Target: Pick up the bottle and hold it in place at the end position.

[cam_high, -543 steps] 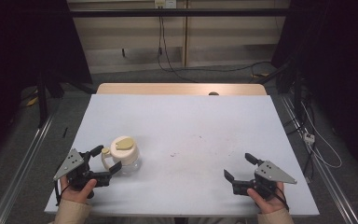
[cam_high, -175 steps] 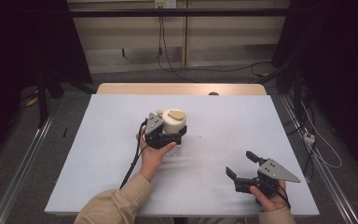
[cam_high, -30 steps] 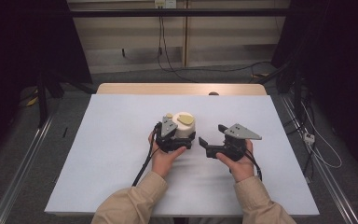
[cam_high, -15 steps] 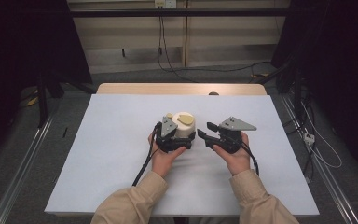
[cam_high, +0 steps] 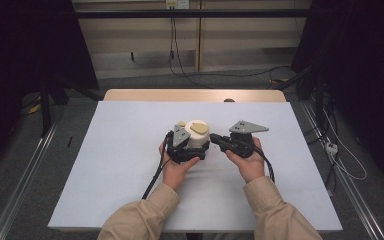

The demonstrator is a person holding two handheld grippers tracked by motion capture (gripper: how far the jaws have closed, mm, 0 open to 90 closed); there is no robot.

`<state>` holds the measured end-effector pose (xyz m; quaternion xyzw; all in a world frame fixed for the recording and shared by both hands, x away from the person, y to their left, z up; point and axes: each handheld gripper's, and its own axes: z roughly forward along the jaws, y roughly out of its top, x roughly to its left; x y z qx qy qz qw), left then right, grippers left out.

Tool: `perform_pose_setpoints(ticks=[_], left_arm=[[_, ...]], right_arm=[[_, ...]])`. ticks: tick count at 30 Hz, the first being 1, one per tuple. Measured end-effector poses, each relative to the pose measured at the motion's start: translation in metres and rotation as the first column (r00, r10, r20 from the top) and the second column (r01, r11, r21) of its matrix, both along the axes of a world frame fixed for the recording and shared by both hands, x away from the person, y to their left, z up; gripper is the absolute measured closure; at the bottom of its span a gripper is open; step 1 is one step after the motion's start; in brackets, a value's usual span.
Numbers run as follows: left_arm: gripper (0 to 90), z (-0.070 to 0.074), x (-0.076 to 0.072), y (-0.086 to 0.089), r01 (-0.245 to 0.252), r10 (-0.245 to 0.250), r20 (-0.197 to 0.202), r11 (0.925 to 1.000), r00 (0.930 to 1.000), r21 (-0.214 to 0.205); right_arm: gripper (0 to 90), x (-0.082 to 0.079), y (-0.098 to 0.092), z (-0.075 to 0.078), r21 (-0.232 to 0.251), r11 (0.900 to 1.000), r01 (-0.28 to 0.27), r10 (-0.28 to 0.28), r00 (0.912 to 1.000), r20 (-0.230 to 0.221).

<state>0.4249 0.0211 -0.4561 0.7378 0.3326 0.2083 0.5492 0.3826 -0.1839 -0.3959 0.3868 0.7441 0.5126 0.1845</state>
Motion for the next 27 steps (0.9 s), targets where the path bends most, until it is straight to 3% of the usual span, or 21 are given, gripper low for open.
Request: perform_pose_setpoints(ticks=[18, 27], left_arm=[[4.6, 0.000, 0.000, 0.000, 0.000, 0.000, 0.000, 1.0000, 1.0000, -0.003], [4.6, 0.000, 0.000, 0.000, 0.001, -0.001, 0.002, 1.0000, 1.0000, -0.003]], right_arm=[[90.0, 0.008, 0.010, 0.009, -0.023, 0.9997, -0.009, 0.009, 1.0000, 0.001], [90.0, 0.009, 0.011, 0.014, -0.019, 0.9998, -0.011, 0.012, 0.9997, 0.021]])
